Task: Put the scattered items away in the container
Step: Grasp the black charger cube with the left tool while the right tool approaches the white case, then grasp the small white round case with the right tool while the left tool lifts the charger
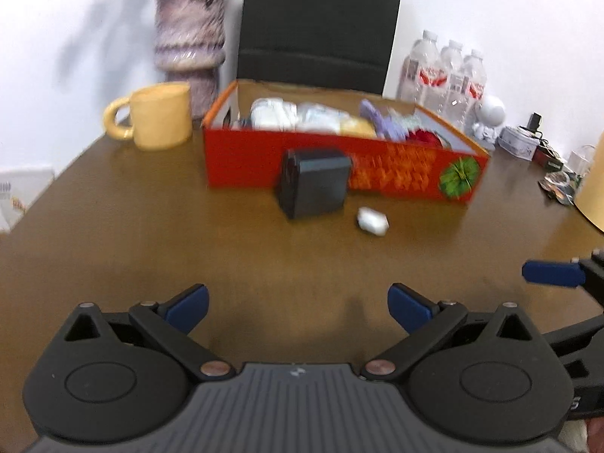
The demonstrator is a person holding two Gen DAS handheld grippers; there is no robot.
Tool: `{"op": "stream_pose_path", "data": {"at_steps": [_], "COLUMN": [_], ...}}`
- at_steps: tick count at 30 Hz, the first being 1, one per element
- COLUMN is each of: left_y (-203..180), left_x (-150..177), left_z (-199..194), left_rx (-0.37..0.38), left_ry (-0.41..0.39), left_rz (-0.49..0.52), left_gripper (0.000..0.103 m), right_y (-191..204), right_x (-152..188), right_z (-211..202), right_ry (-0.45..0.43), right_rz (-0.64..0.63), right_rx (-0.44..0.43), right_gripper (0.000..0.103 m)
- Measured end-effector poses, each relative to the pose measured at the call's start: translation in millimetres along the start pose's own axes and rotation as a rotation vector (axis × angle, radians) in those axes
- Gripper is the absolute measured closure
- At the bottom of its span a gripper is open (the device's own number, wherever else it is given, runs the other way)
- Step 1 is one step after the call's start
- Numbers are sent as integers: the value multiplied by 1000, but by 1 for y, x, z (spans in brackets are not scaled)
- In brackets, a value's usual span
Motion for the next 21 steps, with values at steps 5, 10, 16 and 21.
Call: {"op": "stream_pose_path", "data": {"at_steps": [5, 10, 16, 21], "left_y": [10, 2, -11, -15], "left_x": [-43, -73, -80, -75], "left_z": [34, 38, 61, 59], "left_rx": [40, 123, 97, 105], "left_ry": [-37, -93, -50, -70], "left_rz": [23, 80, 190, 215], "left_gripper": [5, 9, 43, 52], "right_y": [-6, -4, 6, 4], "right_x": [-37, -61, -77, -78], "right_z": [40, 68, 87, 88], "right_ry": [18, -1, -8, -31], "right_rz": [-16, -12, -46, -22], "right_rx": [-21, -106, -122, -130], "right_gripper": [35, 38, 55, 75]}}
Point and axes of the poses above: each gripper's, at about its wrist camera, not at the fingertips, and z roughly the way its jaws point, y to its left, x to its underside, the point moved 10 cm from there along z, roughly the way its jaws point, and after that the axes turned 14 degrees about y, right-handed, at the moved point
